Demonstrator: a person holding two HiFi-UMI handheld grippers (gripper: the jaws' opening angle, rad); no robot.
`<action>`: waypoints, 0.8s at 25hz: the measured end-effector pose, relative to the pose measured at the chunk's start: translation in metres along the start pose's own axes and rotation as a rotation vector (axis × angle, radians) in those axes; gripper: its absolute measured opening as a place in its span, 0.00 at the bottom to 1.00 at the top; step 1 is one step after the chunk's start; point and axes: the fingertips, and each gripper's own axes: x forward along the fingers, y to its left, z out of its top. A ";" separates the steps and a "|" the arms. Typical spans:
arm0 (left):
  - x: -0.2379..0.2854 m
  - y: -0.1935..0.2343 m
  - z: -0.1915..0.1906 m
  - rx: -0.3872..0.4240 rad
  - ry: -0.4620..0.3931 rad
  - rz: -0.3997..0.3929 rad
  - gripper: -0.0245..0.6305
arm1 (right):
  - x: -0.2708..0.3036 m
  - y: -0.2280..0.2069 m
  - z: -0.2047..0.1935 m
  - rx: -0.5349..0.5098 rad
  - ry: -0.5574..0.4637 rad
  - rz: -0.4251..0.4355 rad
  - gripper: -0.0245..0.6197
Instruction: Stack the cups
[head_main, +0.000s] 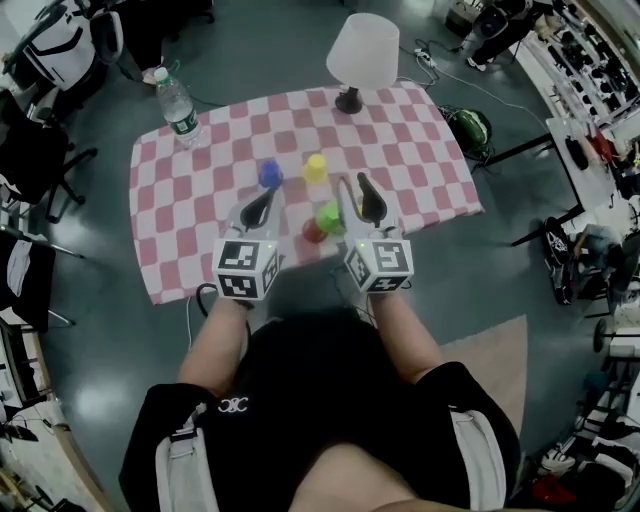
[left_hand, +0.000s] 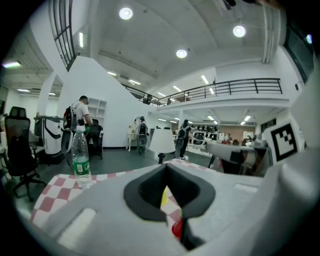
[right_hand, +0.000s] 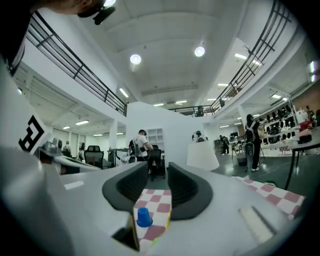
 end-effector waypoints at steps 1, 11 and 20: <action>0.001 0.000 0.005 0.007 -0.009 -0.001 0.04 | 0.000 0.000 0.010 0.002 -0.024 0.000 0.17; 0.010 -0.009 0.014 0.024 -0.029 -0.015 0.04 | -0.001 -0.001 0.024 -0.007 -0.017 0.056 0.04; 0.033 -0.028 0.018 0.016 -0.026 0.004 0.04 | -0.003 -0.031 0.020 -0.041 0.028 0.092 0.04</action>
